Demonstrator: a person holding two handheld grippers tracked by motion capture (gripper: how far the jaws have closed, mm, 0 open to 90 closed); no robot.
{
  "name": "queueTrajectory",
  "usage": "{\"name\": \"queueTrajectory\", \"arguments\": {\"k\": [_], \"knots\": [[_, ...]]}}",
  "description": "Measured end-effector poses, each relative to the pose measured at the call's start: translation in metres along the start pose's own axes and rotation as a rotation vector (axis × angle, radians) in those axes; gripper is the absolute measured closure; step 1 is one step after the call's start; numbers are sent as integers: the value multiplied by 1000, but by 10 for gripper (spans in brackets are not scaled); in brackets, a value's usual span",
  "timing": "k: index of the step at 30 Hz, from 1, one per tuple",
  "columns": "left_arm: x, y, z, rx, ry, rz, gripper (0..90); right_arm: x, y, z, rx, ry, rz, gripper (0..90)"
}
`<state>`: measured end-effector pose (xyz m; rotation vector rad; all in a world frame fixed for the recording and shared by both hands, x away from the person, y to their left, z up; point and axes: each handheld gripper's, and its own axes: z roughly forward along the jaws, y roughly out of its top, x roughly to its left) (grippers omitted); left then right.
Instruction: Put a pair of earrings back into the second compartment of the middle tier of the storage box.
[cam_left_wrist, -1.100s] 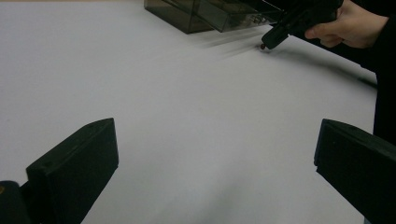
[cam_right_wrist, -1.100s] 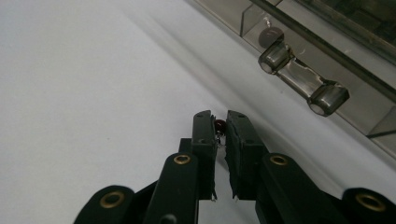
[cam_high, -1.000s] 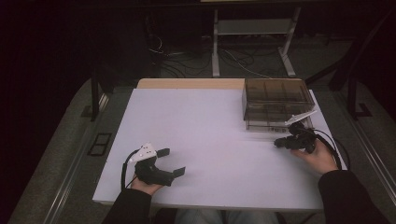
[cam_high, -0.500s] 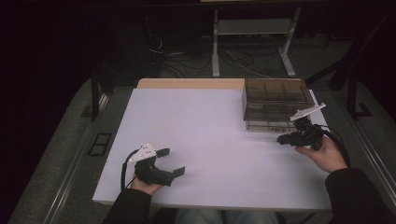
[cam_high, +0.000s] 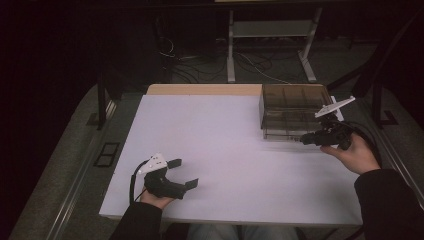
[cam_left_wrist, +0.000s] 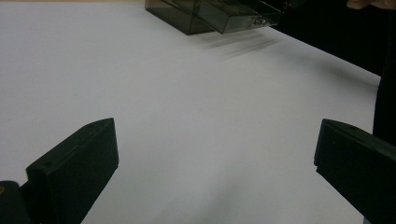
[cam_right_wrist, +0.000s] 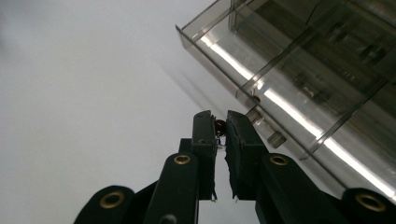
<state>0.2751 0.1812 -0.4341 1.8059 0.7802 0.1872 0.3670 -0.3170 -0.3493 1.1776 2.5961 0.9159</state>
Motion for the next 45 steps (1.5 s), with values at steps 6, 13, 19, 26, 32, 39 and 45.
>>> {"name": "queueTrajectory", "arguments": {"k": [6, 13, 19, 26, 32, 39, 45], "knots": [[0, 0, 0, 0, -1, 0, 0, -2, 14, -8, -4, -14, -9, 811], [0, 0, 0, 0, 0, 0, 0, -10, 26, -9, -5, -26, 1, 811], [0, 0, 0, -1, -2, -1, 0, -20, 32, -6, -24, -30, 28, 811], [0, 0, -1, -5, -2, -3, 0, -32, 33, 5, -28, -40, 64, 811], [0, 0, -1, -6, -3, -4, 0, -40, 35, 16, -14, -44, 85, 811], [0, 1, -1, -6, -4, 1, 0, -44, 36, 28, -1, -53, 101, 811], [1, 1, -1, -8, -5, -1, 0, -48, 35, 37, -1, -58, 117, 811]]}}
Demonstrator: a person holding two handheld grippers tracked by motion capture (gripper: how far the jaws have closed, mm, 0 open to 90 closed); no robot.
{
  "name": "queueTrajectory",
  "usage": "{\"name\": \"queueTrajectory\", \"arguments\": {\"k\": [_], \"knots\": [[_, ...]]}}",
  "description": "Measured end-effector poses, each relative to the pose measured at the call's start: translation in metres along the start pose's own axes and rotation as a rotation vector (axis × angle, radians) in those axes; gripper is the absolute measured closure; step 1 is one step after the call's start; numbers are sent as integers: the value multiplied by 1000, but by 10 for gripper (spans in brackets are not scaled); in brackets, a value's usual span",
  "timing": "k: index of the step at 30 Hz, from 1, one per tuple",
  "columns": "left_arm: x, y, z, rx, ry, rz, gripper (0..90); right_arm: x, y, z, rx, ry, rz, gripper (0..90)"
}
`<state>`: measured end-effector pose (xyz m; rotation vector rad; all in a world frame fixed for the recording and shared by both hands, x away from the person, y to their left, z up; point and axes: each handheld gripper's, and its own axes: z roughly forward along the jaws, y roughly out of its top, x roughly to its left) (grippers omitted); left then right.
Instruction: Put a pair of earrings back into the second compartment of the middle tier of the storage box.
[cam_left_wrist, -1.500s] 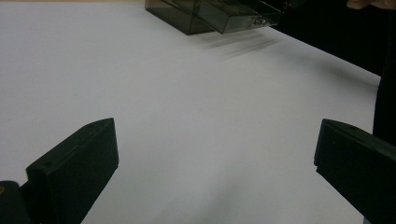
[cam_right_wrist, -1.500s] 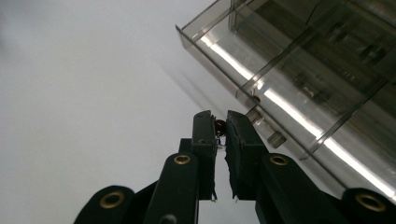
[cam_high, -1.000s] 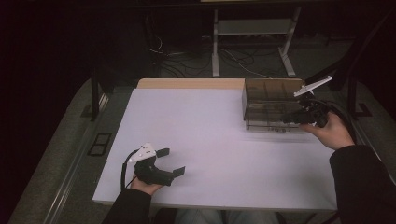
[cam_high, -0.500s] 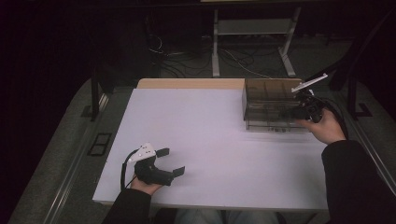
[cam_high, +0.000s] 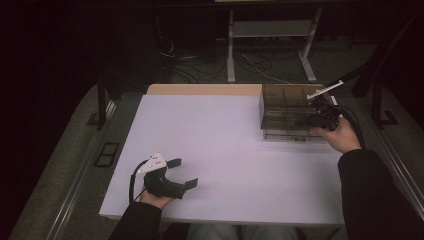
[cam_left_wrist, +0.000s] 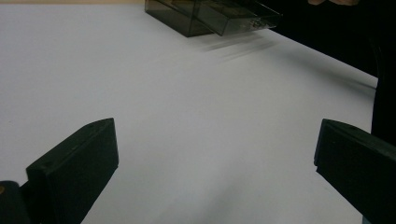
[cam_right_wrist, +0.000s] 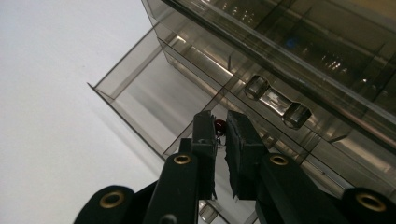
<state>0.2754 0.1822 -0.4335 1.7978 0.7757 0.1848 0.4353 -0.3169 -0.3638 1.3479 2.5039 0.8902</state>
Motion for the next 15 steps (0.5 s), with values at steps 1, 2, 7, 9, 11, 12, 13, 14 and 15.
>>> {"name": "queueTrajectory", "arguments": {"k": [1, 2, 7, 9, 11, 12, 13, 14, 15], "knots": [[0, 0, 0, 0, 0, 0, 0, -1, -1, 2, 1, 1, -3, 809], [0, 0, 0, 1, 0, 1, 0, -1, -1, 4, 1, 0, -1, 809], [0, 0, 0, 3, 1, 1, 0, -4, -5, 13, 5, -1, 15, 809], [0, 0, 0, 2, 1, 0, 0, -5, -7, 18, 10, -1, 19, 809], [0, 0, 0, 1, 1, -1, 0, -5, -8, 22, 14, 0, 23, 809], [0, 0, 0, 2, 1, -1, 0, -5, -8, 23, 14, -1, 25, 809], [0, 0, 0, 2, 0, 0, 0, -5, -8, 24, 16, -1, 27, 808], [0, 0, 0, 2, 0, 0, 0, -5, -9, 25, 15, 1, 27, 808], [0, 0, 0, 2, 0, 0, 0, -5, -8, 25, 13, 0, 28, 806]]}}
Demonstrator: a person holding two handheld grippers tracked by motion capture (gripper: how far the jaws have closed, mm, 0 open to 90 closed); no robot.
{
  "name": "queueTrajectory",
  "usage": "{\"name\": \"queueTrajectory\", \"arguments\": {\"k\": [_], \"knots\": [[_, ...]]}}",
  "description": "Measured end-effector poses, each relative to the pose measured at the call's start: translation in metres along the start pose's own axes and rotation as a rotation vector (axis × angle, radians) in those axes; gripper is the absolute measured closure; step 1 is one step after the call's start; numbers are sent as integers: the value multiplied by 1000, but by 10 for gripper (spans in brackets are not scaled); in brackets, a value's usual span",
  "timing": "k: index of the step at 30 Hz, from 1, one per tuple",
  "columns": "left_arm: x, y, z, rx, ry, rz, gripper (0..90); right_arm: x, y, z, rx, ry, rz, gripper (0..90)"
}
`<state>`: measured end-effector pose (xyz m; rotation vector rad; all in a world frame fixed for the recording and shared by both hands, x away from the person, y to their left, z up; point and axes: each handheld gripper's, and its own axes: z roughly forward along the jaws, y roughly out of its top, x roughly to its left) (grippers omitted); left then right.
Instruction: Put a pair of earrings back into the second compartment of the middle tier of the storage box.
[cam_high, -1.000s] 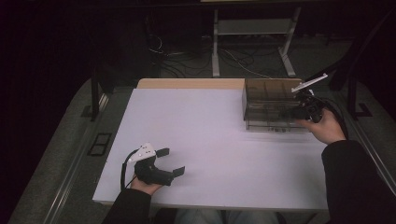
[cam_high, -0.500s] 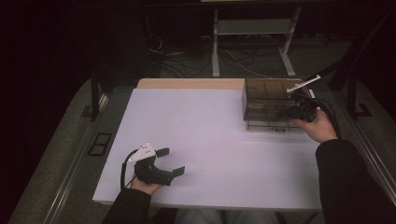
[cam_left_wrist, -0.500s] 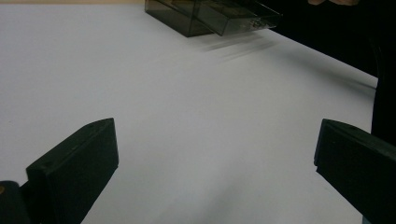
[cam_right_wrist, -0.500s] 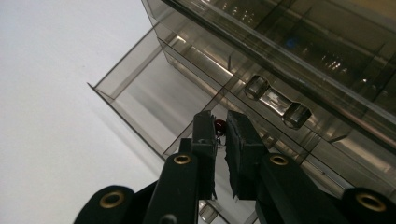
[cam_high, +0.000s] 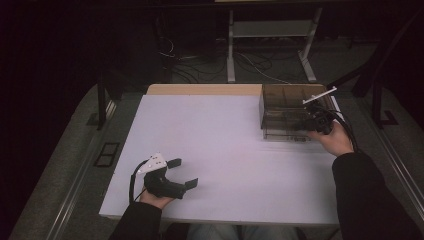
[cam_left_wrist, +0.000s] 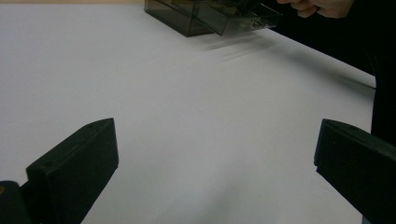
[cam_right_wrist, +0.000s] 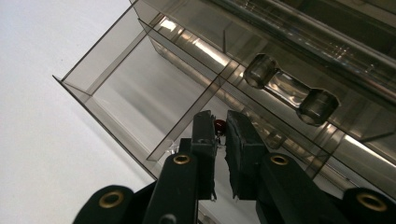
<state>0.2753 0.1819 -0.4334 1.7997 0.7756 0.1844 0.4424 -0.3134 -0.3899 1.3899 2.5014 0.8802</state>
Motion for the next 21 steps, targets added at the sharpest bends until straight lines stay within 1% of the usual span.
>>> {"name": "queueTrajectory", "arguments": {"k": [1, 3, 7, 9, 10, 13, 15, 16, 18, 19, 20, 21], "knots": [[0, 0, 0, 0, 0, -1, 0, 0, 0, 0, -4, -1, 2, 797], [0, 0, 0, -1, -1, -2, 0, 1, 1, -2, -18, 6, 9, 736], [0, 0, 0, 0, -1, 0, 0, 3, 2, -8, -35, 23, 13, 688], [0, 0, 0, 0, -1, 1, 0, 5, 1, -10, -40, 41, 22, 629], [0, 0, 0, -1, -2, 0, 0, 6, 1, -12, -44, 49, 25, 586], [0, 0, 0, -5, -3, -3, 0, 9, 0, -16, -65, 66, 33, 399], [-1, 0, -1, -7, -2, -4, 0, 10, -2, -19, -71, 93, 37, 284], [-1, 0, -1, -9, -3, -4, 0, 12, -3, -22, -85, 87, 36, 244], [-1, 0, -1, -10, -4, -4, 0, 14, -5, -26, -112, 100, 48, 168], [-1, 0, -1, -11, -5, -4, 0, 15, -6, -28, -122, 111, 56, 155], [-1, 0, -1, -11, -6, -5, 0, 16, -7, -31, -132, 123, 59, 96], [-1, 0, -1, -11, -7, -5, 0, 18, -9, -33, -138, 127, 61, 96]]}}
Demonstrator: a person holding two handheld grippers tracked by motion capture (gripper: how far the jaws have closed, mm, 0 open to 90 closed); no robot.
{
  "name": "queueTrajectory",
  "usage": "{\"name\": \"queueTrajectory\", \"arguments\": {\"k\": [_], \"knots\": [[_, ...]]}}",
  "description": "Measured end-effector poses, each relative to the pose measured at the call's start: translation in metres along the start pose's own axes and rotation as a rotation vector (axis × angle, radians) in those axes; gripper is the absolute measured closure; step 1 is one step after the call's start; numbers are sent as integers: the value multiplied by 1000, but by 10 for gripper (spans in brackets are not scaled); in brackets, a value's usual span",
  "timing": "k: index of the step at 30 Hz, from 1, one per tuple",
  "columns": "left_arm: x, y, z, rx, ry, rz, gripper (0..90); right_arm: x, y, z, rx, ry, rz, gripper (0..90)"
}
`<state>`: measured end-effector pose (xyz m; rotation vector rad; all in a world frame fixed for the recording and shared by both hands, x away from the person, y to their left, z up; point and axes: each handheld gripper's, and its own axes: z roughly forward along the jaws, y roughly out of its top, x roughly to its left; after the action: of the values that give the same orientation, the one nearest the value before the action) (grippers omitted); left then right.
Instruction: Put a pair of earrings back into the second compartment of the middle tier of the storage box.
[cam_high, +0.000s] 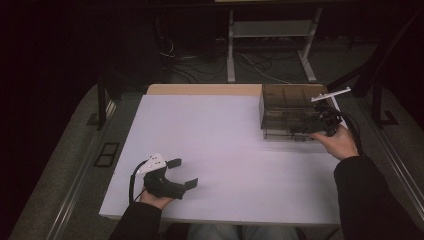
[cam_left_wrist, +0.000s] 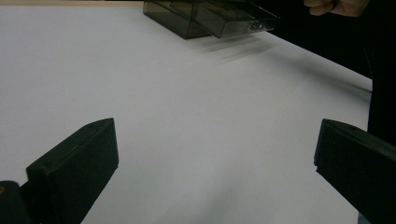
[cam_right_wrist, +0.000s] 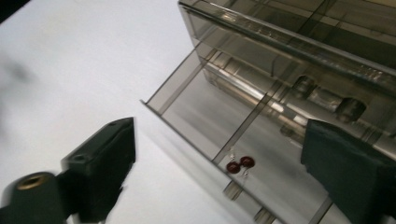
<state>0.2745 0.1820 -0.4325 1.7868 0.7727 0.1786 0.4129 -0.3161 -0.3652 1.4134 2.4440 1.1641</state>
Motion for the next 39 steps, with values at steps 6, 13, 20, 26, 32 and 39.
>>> {"name": "queueTrajectory", "arguments": {"k": [6, 13, 20, 26, 32, 39], "knots": [[0, 0, -1, -7, -2, -5, 0, 16, -8, -13, -57, 44, 15, 2], [1, 0, -2, -10, -7, -9, 0, 38, -23, -22, -93, 42, -24, 2], [2, 1, -2, -16, -7, -15, 0, 59, -42, -21, -125, 55, -57, 2], [2, 1, -2, -15, -9, -17, 0, 75, -53, -23, -178, 64, -92, 3], [3, 0, -3, -25, -7, -29, 0, 89, -73, -21, -242, 65, -116, 3], [3, 0, -3, -19, -8, -26, 0, 91, -104, -11, -265, 73, -104, 3]]}}
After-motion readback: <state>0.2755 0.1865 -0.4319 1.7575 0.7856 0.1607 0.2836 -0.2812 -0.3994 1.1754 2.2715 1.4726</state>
